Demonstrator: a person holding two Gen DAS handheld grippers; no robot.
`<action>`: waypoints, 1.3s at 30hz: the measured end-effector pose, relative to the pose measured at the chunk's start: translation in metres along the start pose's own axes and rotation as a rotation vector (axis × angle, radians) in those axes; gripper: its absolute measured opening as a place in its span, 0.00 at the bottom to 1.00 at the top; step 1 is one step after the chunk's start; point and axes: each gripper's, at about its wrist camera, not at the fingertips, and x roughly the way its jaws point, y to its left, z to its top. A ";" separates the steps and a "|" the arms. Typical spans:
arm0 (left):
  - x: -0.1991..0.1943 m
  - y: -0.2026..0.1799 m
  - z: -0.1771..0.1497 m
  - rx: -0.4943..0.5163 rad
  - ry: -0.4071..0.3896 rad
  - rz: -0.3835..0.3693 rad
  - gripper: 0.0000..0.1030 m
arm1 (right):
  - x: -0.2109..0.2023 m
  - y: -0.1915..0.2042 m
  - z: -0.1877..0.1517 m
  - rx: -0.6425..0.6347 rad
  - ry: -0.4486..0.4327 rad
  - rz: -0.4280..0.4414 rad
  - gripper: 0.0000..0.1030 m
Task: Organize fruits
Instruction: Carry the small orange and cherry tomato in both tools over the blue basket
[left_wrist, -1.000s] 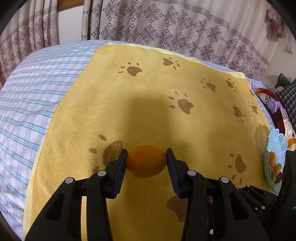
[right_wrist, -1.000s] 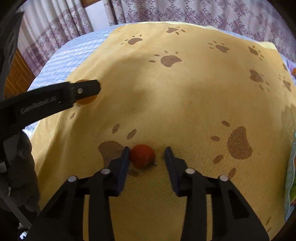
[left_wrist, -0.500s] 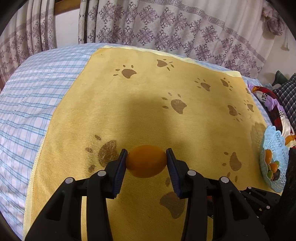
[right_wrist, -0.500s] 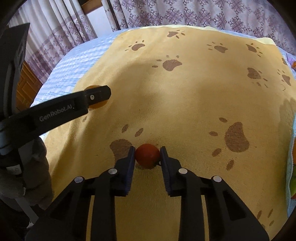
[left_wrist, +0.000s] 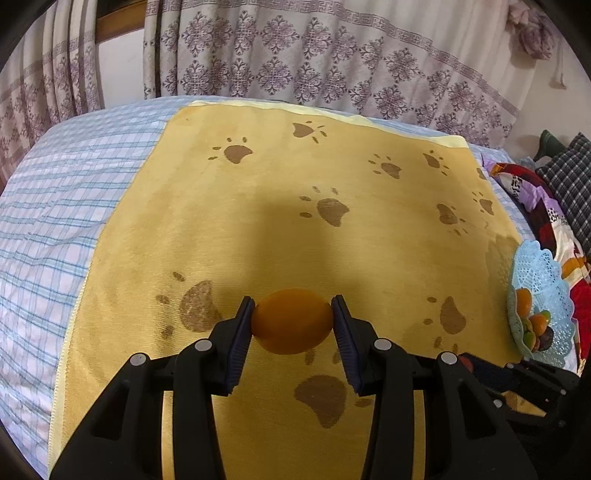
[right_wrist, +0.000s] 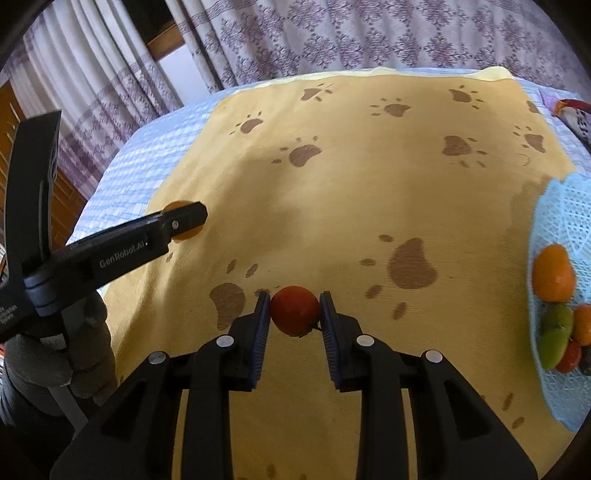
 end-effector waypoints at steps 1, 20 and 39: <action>0.000 -0.003 0.000 0.004 0.000 -0.002 0.42 | -0.003 -0.003 0.000 0.004 -0.004 -0.001 0.27; -0.007 -0.058 -0.004 0.108 0.007 -0.052 0.42 | -0.075 -0.088 -0.013 0.171 -0.106 -0.078 0.27; -0.009 -0.121 -0.012 0.221 0.023 -0.107 0.42 | -0.129 -0.177 -0.058 0.330 -0.159 -0.219 0.27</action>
